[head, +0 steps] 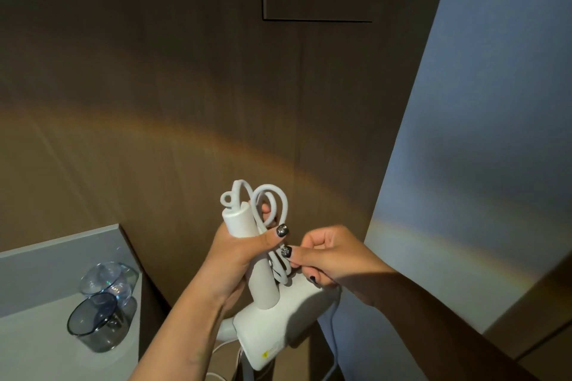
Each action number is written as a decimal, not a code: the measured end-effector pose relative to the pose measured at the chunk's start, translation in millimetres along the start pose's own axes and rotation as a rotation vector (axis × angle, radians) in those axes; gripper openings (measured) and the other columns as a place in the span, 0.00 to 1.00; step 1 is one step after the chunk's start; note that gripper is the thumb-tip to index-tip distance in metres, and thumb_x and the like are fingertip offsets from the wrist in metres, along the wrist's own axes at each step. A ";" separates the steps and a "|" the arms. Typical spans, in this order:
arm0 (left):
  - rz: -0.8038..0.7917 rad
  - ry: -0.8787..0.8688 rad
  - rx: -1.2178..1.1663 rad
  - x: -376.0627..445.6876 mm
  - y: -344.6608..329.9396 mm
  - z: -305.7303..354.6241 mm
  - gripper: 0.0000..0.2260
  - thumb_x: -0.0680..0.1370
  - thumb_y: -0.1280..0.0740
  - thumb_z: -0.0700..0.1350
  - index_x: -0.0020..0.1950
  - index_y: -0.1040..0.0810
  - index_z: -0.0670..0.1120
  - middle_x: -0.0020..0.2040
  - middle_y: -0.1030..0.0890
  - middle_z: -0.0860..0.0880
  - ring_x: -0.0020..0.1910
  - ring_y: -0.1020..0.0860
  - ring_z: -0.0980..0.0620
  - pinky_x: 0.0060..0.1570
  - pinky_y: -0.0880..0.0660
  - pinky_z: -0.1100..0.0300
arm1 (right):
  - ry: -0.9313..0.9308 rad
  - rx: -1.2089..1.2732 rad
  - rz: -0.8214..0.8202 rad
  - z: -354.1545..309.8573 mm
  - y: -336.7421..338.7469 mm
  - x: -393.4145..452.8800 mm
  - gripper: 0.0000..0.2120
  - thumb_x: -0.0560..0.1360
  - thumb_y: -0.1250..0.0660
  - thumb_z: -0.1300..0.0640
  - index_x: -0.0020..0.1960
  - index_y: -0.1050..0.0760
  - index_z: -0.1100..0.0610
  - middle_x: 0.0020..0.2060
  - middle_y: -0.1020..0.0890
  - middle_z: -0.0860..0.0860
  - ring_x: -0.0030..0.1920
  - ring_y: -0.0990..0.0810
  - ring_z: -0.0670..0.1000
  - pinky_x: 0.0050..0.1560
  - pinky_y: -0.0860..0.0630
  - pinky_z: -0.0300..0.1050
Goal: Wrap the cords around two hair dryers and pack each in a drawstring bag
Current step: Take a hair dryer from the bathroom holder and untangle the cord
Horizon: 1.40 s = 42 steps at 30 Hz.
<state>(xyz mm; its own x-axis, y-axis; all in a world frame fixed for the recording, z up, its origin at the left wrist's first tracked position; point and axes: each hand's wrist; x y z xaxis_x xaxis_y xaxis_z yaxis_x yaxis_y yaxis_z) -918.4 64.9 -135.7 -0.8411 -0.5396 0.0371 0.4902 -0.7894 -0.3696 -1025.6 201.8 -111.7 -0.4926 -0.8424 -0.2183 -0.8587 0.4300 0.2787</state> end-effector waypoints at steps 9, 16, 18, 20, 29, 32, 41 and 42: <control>0.004 0.051 0.014 4.1 0.7 7.1 0.15 0.62 0.27 0.36 0.47 0.21 0.41 0.36 0.19 0.43 0.34 0.19 0.49 0.35 0.21 0.55 | -0.003 0.088 0.003 6.8 -9.8 -1.9 0.11 0.76 0.31 0.54 0.37 0.21 0.58 0.25 0.24 0.50 0.25 0.33 0.47 0.28 0.34 0.38; -0.083 0.152 -0.058 4.9 8.4 13.0 0.11 0.64 0.29 0.36 0.45 0.18 0.43 0.44 0.16 0.40 0.34 0.18 0.48 0.36 0.19 0.54 | -0.050 -0.032 0.076 23.9 10.0 4.3 0.15 0.69 0.26 0.47 0.34 0.21 0.57 0.25 0.24 0.51 0.25 0.30 0.44 0.29 0.32 0.35; -0.123 0.178 -0.056 3.1 8.5 10.0 0.12 0.64 0.28 0.37 0.47 0.20 0.43 0.46 0.16 0.38 0.34 0.19 0.48 0.36 0.19 0.54 | -0.053 -0.055 0.071 29.2 8.7 6.3 0.15 0.69 0.25 0.47 0.36 0.21 0.59 0.25 0.23 0.50 0.25 0.28 0.43 0.29 0.30 0.33; -0.115 0.189 -0.051 2.2 8.4 6.0 0.14 0.62 0.25 0.38 0.46 0.20 0.43 0.44 0.16 0.39 0.35 0.19 0.49 0.37 0.19 0.54 | -0.052 -0.066 0.091 33.2 3.1 10.6 0.14 0.70 0.25 0.48 0.37 0.22 0.59 0.25 0.23 0.50 0.25 0.28 0.42 0.32 0.29 0.33; -0.065 0.087 -0.105 4.6 17.5 3.4 0.19 0.51 0.16 0.46 0.38 0.16 0.48 0.37 0.18 0.43 0.41 0.17 0.46 0.44 0.19 0.48 | 0.064 -0.072 0.224 36.0 -5.4 21.4 0.15 0.70 0.26 0.49 0.34 0.22 0.58 0.29 0.22 0.54 0.31 0.25 0.47 0.36 0.27 0.35; -0.036 0.066 -0.173 3.1 16.4 0.1 0.17 0.54 0.17 0.44 0.39 0.18 0.45 0.36 0.21 0.43 0.37 0.18 0.46 0.42 0.19 0.49 | 0.095 -0.099 0.236 36.5 -0.5 19.8 0.16 0.71 0.26 0.50 0.35 0.21 0.62 0.28 0.22 0.53 0.30 0.25 0.45 0.35 0.28 0.33; 0.485 -0.034 -0.427 7.9 17.6 6.1 0.04 0.75 0.32 0.37 0.46 0.23 0.45 0.35 0.21 0.49 0.31 0.19 0.56 0.29 0.22 0.61 | 0.017 -0.005 0.343 68.4 31.3 10.6 0.18 0.78 0.34 0.52 0.33 0.20 0.61 0.27 0.27 0.56 0.29 0.31 0.51 0.31 0.35 0.39; 0.556 -0.045 -0.422 11.0 20.5 6.3 0.04 0.76 0.32 0.37 0.46 0.22 0.46 0.36 0.20 0.49 0.32 0.18 0.57 0.29 0.22 0.62 | 0.005 0.009 0.366 71.3 33.8 10.2 0.19 0.78 0.35 0.52 0.34 0.20 0.62 0.26 0.28 0.56 0.29 0.33 0.52 0.30 0.36 0.39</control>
<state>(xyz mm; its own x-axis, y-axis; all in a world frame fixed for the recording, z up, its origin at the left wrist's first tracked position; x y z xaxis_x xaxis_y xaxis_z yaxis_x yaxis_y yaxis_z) -916.2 41.0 -137.0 -0.4762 -0.8496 -0.2268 0.7068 -0.2163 -0.6736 -1069.6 230.9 -171.2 -0.7668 -0.6339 -0.1014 -0.6271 0.7059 0.3294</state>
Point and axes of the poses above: each hand's wrist, its own x-axis towards the middle knuckle, its own y-axis out of the back of the hand, z = x × y
